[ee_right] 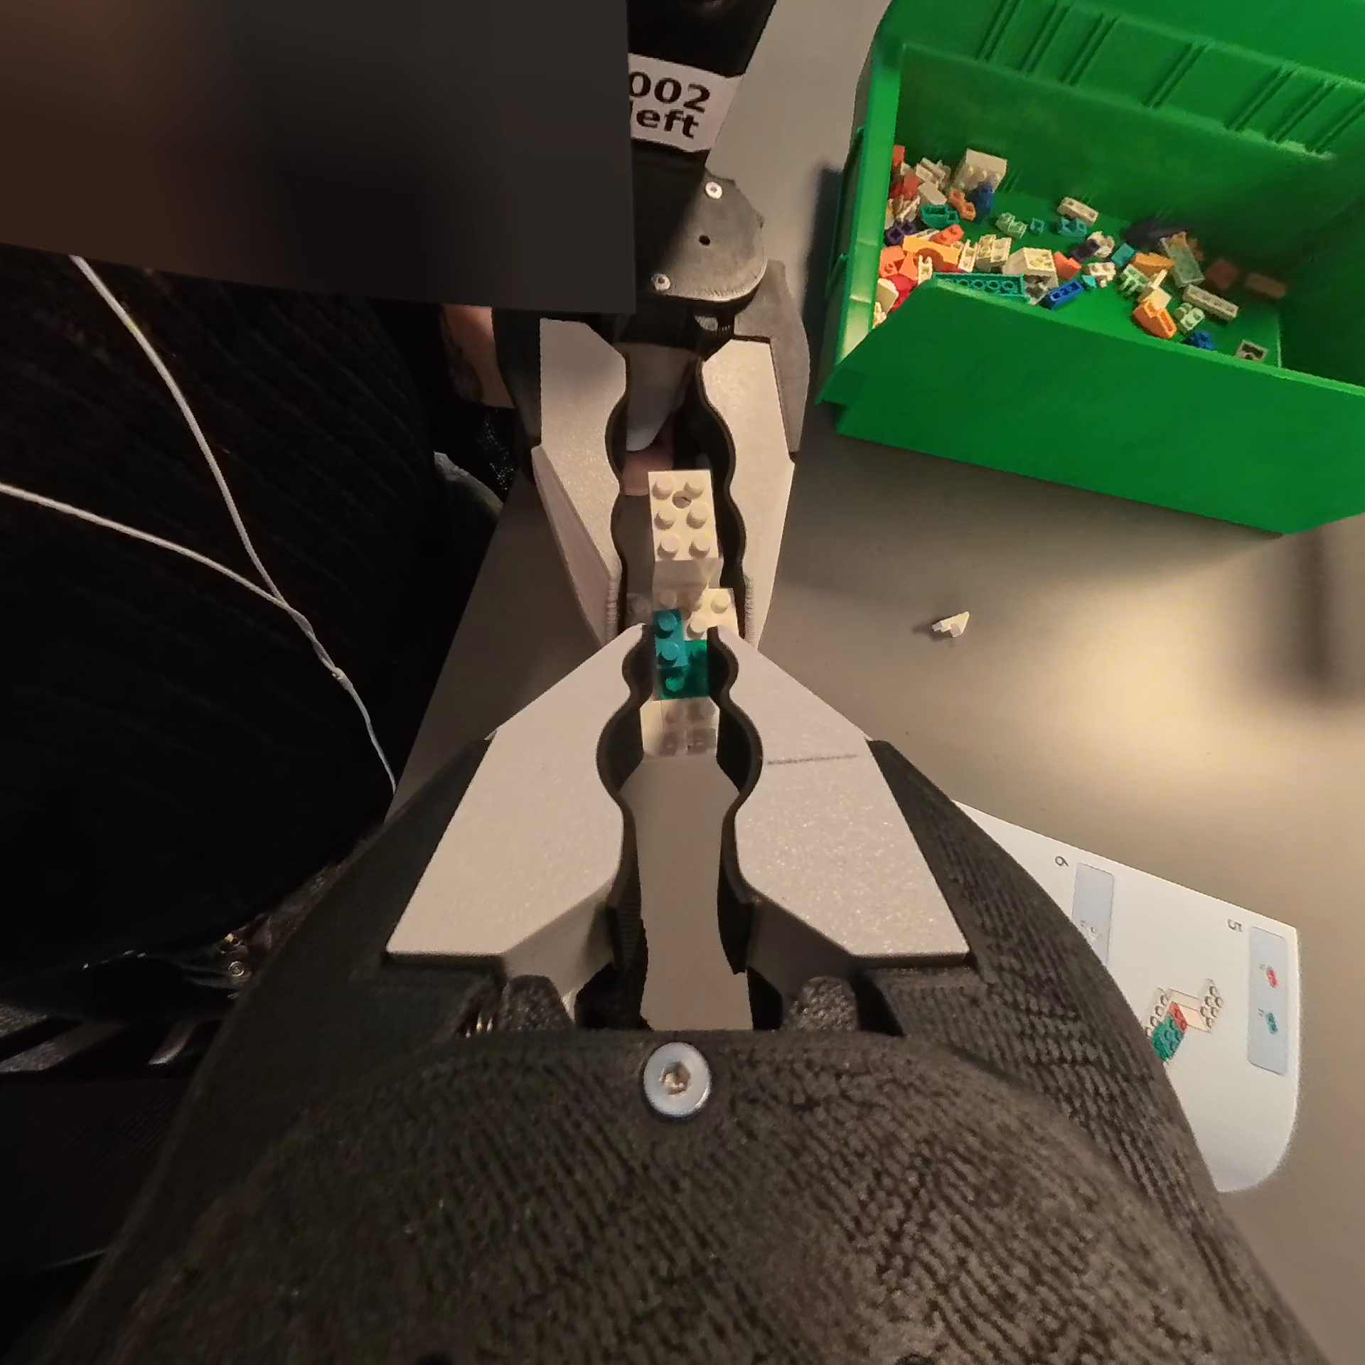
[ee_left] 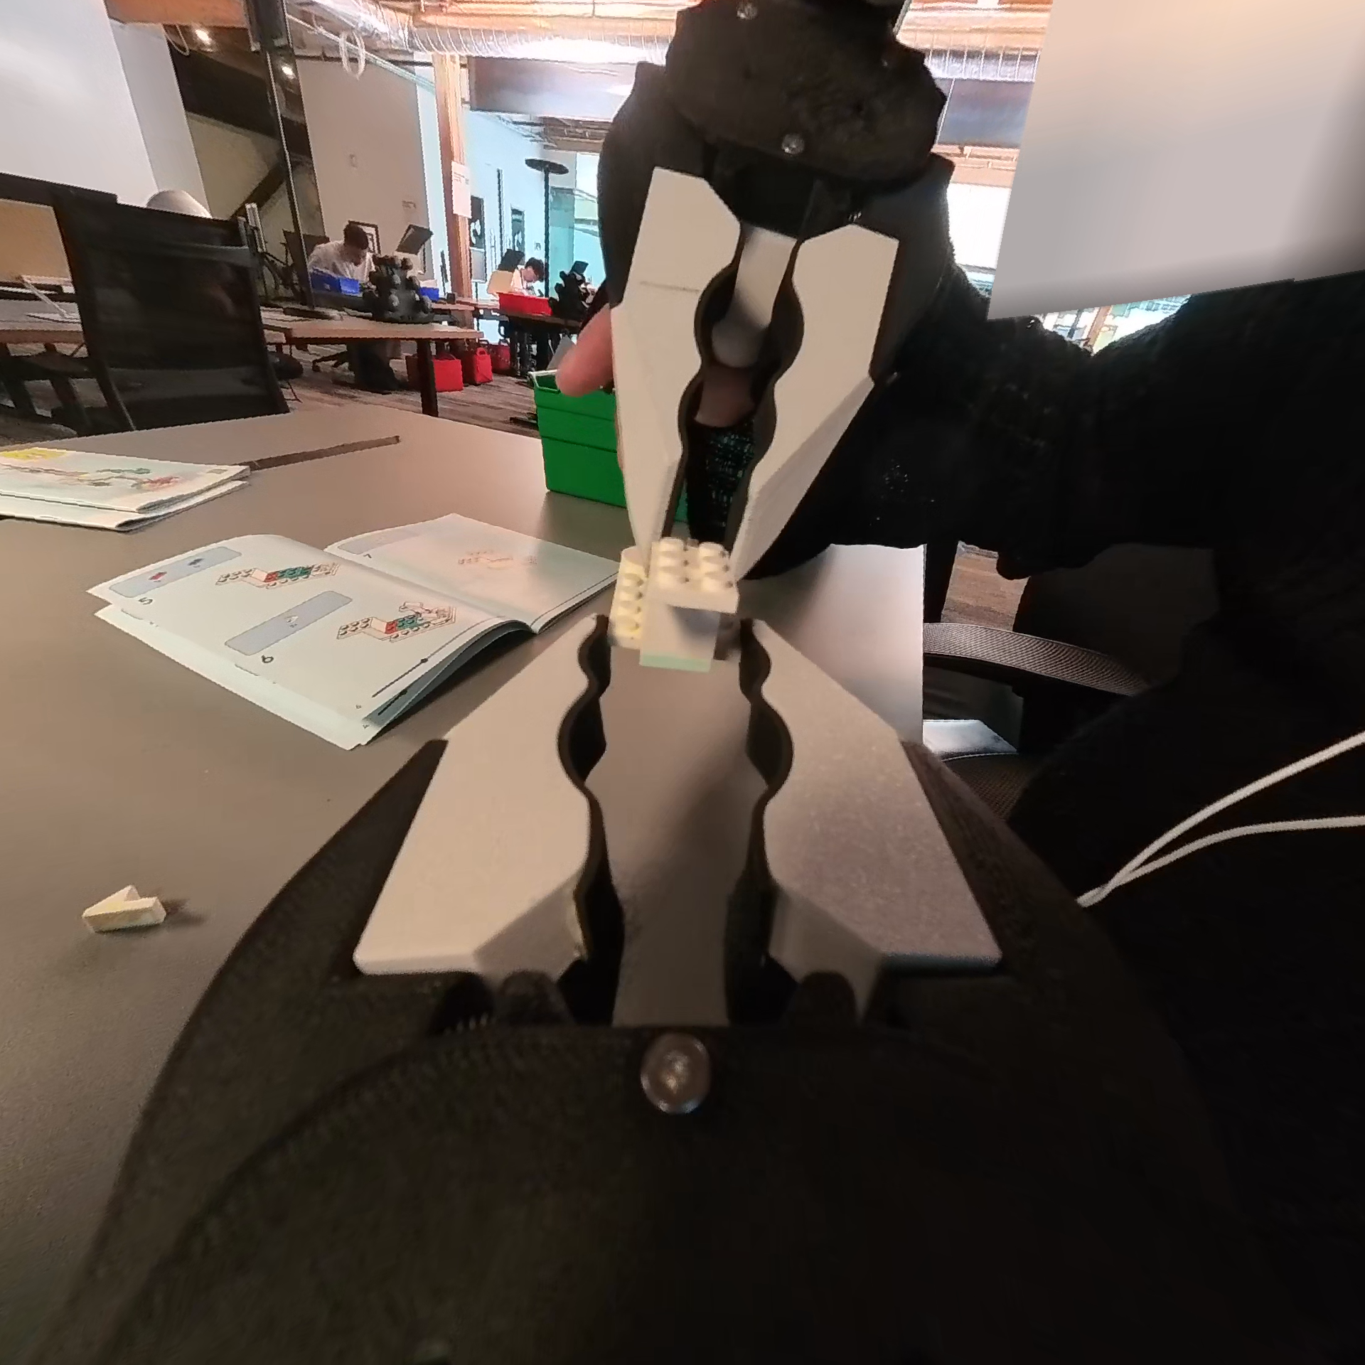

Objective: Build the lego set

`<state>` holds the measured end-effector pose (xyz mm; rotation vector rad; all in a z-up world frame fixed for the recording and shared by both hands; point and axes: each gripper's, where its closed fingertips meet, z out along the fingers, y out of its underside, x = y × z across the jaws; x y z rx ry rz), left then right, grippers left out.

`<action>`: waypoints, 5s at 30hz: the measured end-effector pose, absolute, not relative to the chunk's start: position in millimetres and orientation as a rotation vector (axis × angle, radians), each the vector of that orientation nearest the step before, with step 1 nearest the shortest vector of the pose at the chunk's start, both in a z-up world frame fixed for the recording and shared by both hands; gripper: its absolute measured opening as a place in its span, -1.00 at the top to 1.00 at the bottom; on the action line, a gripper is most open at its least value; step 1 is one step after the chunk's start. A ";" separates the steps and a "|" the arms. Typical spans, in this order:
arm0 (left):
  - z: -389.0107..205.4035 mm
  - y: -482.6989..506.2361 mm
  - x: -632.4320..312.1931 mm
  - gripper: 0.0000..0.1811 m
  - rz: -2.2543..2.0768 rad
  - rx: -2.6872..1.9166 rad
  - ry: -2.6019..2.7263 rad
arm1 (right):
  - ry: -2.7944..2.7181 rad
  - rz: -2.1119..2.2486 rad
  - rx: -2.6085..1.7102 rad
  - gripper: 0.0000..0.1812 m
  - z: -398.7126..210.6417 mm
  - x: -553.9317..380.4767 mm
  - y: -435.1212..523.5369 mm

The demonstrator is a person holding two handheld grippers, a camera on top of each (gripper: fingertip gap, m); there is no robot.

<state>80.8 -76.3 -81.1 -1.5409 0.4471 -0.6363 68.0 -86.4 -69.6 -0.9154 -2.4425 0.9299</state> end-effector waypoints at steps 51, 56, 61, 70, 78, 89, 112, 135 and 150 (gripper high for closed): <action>-80.0 -72.6 74.3 0.63 -0.683 -1.545 0.392 | -2.297 0.933 -0.746 0.91 -69.6 71.7 -90.9; -80.7 -73.3 76.3 0.63 -0.670 -1.547 0.409 | -2.353 0.916 -0.765 0.95 -73.7 72.8 -91.2; -79.2 -74.1 75.2 0.63 -0.676 -1.536 0.403 | -2.328 0.917 -0.739 0.96 -66.1 70.3 -90.5; -79.2 -75.0 76.6 0.63 -0.668 -1.534 0.417 | -2.346 0.880 -0.713 0.96 -68.8 69.0 -86.1; -78.8 -75.6 76.7 0.63 -0.668 -1.529 0.420 | -2.361 0.880 -0.706 0.90 -69.8 69.3 -87.3; -77.8 -74.7 73.5 0.63 -0.671 -1.525 0.396 | -2.345 0.855 -0.665 0.81 -67.6 69.2 -87.9; -76.9 -71.7 67.1 0.63 -0.694 -1.526 0.340 | -1.799 0.002 -0.018 0.77 -77.0 46.3 -84.0; -76.1 -75.8 69.7 0.63 -0.819 -1.522 0.328 | -1.991 0.184 -0.212 0.83 -83.8 51.5 -87.1; -65.8 -75.0 60.0 0.63 -0.737 -1.447 0.288 | -1.829 0.018 -0.024 0.87 -71.9 40.3 -87.0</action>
